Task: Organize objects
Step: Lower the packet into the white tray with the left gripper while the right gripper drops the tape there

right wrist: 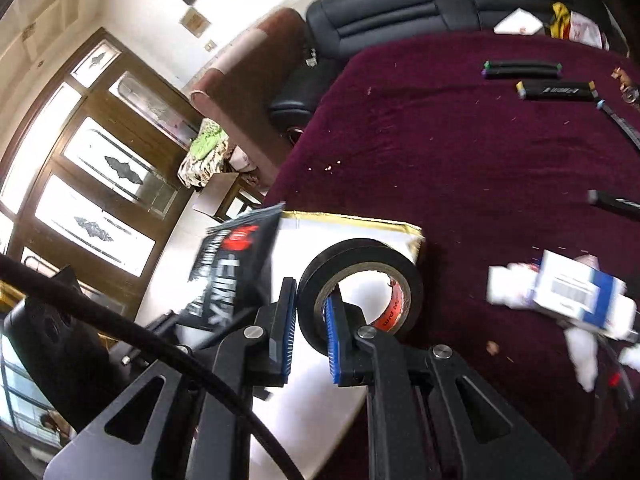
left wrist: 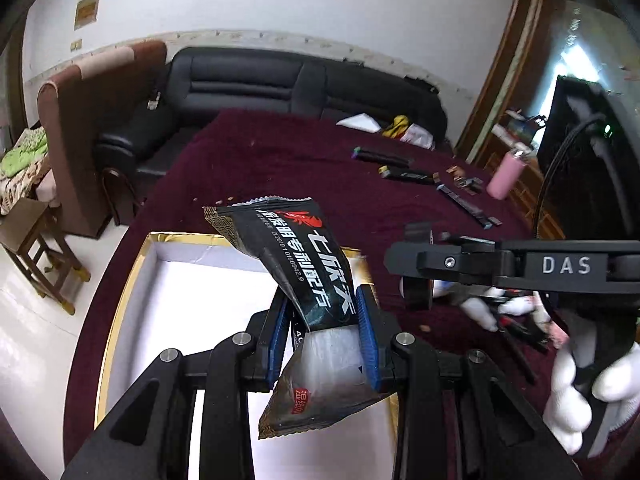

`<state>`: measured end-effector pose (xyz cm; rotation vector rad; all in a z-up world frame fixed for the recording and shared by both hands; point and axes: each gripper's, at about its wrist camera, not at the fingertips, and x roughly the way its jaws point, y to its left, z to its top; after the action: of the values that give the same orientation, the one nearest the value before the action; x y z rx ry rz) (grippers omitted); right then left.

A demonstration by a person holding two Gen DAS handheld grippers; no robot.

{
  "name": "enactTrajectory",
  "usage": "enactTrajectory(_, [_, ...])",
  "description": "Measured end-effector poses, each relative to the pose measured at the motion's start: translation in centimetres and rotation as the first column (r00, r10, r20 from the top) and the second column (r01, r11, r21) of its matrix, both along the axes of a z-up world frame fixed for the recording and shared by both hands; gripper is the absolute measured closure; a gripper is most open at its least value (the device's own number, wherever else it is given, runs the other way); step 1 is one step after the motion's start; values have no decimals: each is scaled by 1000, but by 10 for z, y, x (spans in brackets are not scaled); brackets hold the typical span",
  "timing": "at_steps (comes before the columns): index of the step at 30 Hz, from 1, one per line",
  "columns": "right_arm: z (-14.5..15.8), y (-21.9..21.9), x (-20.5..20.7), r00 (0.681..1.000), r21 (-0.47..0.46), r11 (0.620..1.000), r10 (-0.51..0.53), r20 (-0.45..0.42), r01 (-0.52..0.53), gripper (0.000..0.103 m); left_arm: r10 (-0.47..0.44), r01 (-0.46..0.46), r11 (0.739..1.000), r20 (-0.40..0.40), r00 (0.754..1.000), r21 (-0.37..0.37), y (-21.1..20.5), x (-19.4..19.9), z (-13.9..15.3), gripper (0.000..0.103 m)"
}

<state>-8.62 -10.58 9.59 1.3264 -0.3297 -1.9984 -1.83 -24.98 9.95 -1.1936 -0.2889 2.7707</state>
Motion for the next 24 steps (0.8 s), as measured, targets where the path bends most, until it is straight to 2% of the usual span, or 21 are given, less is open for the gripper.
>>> enactTrajectory(5, [-32,-19,-27,998,49,998,-31,61,28,91,10,-14,999,86,996,45,-23,-36,-37,75])
enactTrajectory(11, [-60,-27,-46,992,113,991,-83,97,72,89,-9,-2,997,138,990,77,-24,-57,-69,76])
enactTrajectory(13, [-62,-27,-49,990,122,989,-90,106,77,83,-12,-2,996,150,989,91,-24,-60,-74,75])
enactTrajectory(15, [-65,-26,-52,988,123,989,-95,124,79,64,-10,-9,994,168,986,113,-26,-60,-78,75])
enactTrajectory(20, [-67,-21,-48,985,103,991,-102,138,88,62,-3,-28,990,219,976,137,-25,-57,-84,73])
enactTrajectory(24, [-57,-9,-39,985,51,992,-117,130,111,61,-6,-32,988,242,970,151,-21,-46,-84,72])
